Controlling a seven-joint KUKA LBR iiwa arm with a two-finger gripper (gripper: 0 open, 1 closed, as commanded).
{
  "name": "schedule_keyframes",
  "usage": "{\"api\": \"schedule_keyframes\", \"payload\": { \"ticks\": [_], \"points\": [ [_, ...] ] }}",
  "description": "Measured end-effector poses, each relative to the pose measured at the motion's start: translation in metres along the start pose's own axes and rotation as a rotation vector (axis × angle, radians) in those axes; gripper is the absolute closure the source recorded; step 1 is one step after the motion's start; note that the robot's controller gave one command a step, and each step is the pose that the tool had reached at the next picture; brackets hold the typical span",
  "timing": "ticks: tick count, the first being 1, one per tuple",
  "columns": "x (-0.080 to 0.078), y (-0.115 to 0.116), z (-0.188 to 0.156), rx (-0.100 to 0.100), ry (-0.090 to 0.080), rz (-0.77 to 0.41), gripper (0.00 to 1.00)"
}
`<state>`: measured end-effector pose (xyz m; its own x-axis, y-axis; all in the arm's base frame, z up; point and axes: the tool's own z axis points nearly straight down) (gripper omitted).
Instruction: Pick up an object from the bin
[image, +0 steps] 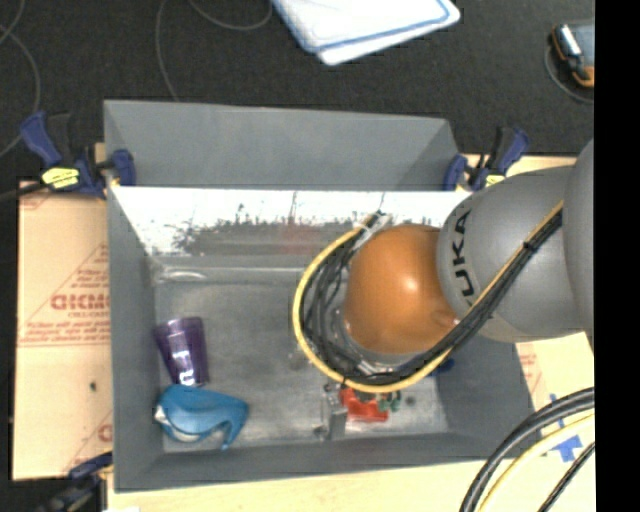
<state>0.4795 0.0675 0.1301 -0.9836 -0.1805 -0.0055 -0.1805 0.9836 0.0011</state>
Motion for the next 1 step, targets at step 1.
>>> {"api": "schedule_keyframes", "payload": {
  "ticks": [1],
  "points": [
    [-0.0160,0.0229,-0.0630,0.000,-0.004,-0.244,0.00]
  ]
}}
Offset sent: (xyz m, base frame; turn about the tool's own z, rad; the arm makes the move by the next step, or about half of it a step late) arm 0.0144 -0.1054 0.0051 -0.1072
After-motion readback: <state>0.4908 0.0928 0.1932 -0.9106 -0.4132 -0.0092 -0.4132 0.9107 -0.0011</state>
